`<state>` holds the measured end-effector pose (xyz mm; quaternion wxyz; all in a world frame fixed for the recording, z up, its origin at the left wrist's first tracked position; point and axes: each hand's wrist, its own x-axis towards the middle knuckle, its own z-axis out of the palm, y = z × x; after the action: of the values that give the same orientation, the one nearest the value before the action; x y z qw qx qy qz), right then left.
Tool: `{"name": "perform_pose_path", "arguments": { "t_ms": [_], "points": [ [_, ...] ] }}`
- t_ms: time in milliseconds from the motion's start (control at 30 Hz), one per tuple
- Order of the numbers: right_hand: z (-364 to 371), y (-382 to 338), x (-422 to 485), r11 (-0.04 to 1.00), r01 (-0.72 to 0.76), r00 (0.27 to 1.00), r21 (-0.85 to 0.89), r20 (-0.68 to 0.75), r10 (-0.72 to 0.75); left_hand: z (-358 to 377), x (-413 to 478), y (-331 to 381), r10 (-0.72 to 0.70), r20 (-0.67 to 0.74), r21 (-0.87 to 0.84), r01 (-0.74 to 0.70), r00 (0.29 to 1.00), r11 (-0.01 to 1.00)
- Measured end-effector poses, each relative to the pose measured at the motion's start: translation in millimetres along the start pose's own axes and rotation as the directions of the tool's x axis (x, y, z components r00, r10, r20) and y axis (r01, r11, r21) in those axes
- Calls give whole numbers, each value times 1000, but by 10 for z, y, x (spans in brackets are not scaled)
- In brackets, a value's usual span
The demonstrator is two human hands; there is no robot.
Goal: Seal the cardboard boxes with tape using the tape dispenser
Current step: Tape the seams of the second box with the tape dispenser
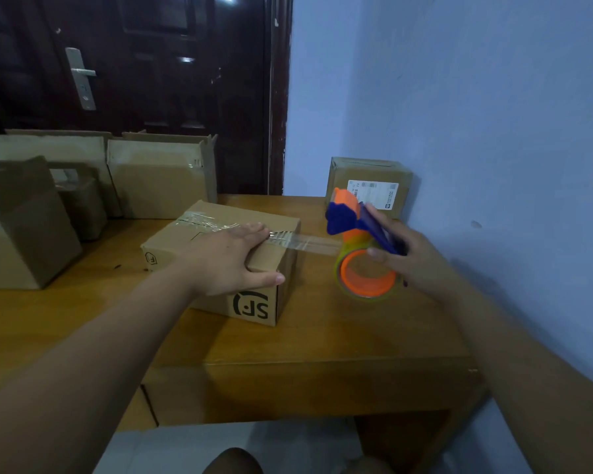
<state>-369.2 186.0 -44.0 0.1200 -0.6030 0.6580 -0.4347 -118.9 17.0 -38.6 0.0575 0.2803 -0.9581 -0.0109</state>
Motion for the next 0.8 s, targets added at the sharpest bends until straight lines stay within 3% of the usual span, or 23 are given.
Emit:
{"name": "perform_pose_path", "arguments": {
  "t_ms": [200,667,800],
  "points": [
    [-79,41,-41,928,-13,978,-371,188,89,-14,4,8,-4,-5,-13,4,1000,1000],
    [-31,-545,419,761,102,882,-641,413,230,-46,-19,259,41,-7,5,-41,999,999],
    [-44,-739,593,766,45,829,-642,452,329,108,-57,562,94,-210,112,-71,973,991]
  ]
}}
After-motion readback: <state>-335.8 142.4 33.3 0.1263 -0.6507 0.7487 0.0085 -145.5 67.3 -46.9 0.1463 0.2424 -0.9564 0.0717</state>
